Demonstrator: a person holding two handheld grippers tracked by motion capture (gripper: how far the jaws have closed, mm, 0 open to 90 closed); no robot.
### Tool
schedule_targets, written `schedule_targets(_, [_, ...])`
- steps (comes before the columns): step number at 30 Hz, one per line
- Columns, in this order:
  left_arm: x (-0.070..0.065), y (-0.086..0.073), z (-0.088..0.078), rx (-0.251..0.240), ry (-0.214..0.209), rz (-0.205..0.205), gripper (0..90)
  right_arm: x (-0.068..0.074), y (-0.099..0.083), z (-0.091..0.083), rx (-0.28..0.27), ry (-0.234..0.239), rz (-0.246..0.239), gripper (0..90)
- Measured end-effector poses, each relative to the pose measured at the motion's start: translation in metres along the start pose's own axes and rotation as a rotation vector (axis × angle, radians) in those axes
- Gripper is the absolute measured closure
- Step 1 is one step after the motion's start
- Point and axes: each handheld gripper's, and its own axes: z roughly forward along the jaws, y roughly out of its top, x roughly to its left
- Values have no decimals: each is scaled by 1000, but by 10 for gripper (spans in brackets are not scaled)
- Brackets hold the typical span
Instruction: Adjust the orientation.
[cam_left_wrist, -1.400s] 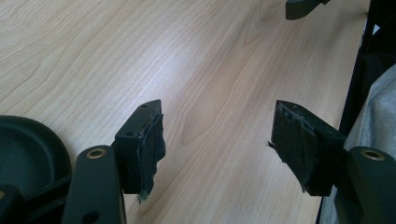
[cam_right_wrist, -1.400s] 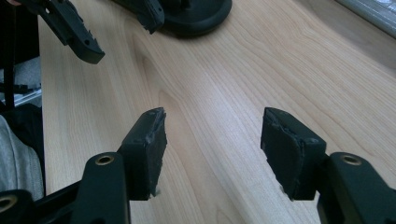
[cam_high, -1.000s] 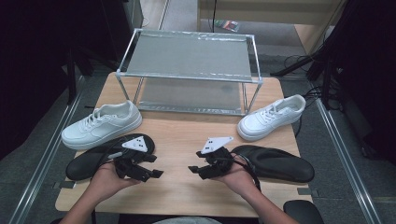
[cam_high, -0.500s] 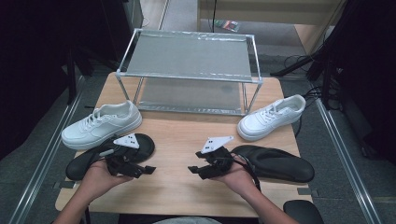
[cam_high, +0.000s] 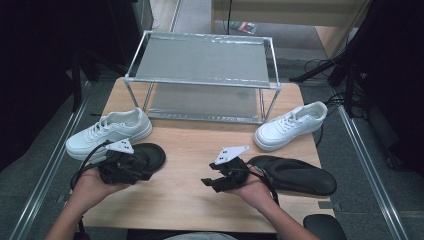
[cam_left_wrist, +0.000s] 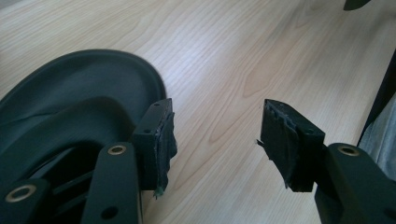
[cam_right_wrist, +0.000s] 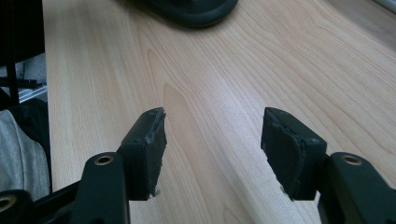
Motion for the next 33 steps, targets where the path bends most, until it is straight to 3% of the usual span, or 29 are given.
schedule_targets(12, [20, -18, -18, -22, 54, -75, 494, 1, 0, 1, 5, 1, -5, 411])
schedule_targets(16, [27, -24, -16, 0, 77, -66, 506, 0, 0, 2, 7, 4, -8, 408])
schedule_targets(23, [36, -32, -4, 42, 54, -93, 578, 1, 1, 3, -6, 8, -9, 410])
schedule_targets(26, [35, -33, 2, 56, 34, -52, 615, 3, 1, 1, -24, 10, -1, 413])
schedule_targets(33, [43, -34, 4, 51, 13, -52, 729, 1, 1, 2, -22, 5, -1, 415])
